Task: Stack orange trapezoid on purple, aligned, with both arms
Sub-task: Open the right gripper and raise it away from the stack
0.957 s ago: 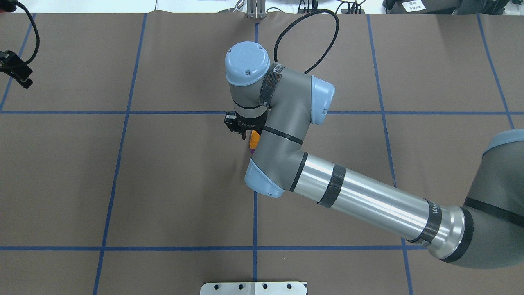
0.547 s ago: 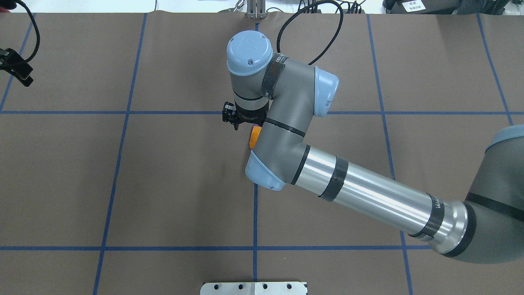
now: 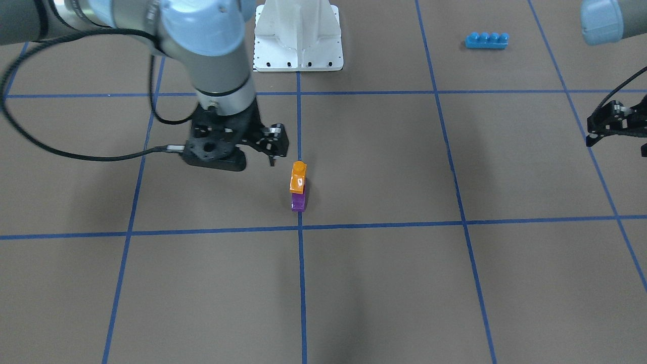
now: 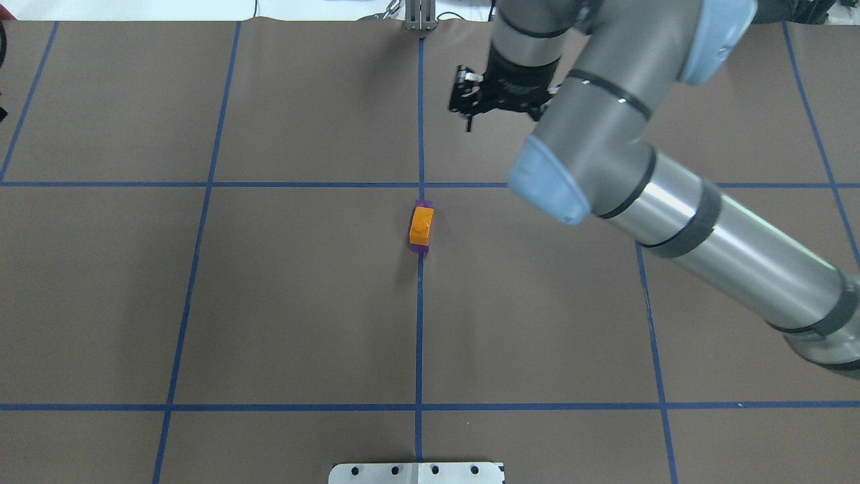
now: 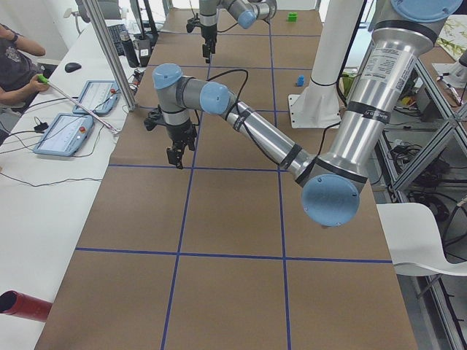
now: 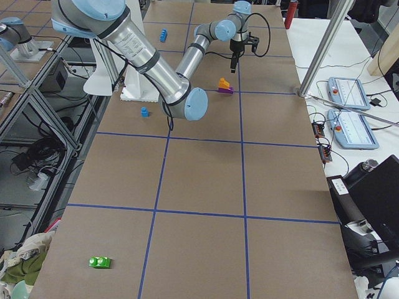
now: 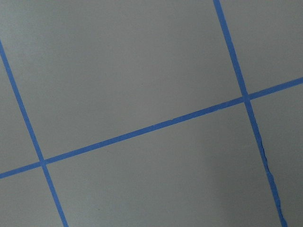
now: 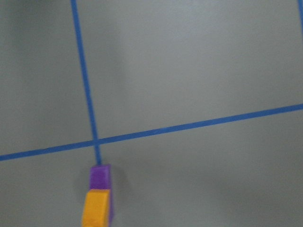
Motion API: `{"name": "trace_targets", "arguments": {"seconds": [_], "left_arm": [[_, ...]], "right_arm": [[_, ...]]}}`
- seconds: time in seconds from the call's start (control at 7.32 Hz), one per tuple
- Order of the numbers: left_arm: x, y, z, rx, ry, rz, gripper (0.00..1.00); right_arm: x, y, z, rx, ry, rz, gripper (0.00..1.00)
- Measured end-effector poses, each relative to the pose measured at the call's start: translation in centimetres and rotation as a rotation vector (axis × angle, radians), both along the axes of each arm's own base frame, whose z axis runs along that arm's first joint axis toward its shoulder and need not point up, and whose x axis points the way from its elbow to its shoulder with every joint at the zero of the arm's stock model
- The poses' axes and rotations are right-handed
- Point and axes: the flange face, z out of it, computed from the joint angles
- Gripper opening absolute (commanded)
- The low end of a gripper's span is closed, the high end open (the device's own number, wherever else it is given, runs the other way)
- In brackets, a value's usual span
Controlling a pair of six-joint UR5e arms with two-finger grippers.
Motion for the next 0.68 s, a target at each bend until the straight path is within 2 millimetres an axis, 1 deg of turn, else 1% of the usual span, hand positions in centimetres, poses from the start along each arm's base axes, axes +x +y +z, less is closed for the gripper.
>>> {"name": "trace_targets", "arguments": {"seconds": [0.14, 0.27, 0.41, 0.55, 0.68], "left_arm": [[-2.8, 0.6, 2.1, 0.010, -0.006, 0.008, 1.00], [-5.9, 1.4, 4.3, 0.024, -0.011, 0.013, 1.00], [-8.5, 2.4, 6.3, 0.043, -0.013, 0.024, 1.00], [-10.4, 3.5, 8.2, 0.038, -0.006, 0.022, 1.00], [-11.3, 4.6, 9.7, 0.022, 0.008, 0.015, 1.00]], "right_arm": [[7.0, -1.8, 5.3, 0.026, 0.007, -0.049, 1.00], [14.7, -3.1, 12.3, 0.063, 0.012, -0.112, 1.00], [22.3, -3.2, 19.7, 0.096, 0.012, -0.167, 1.00], [29.5, -1.9, 26.4, 0.110, 0.005, -0.191, 1.00], [34.4, -0.3, 30.9, 0.096, 0.005, -0.179, 1.00]]}}
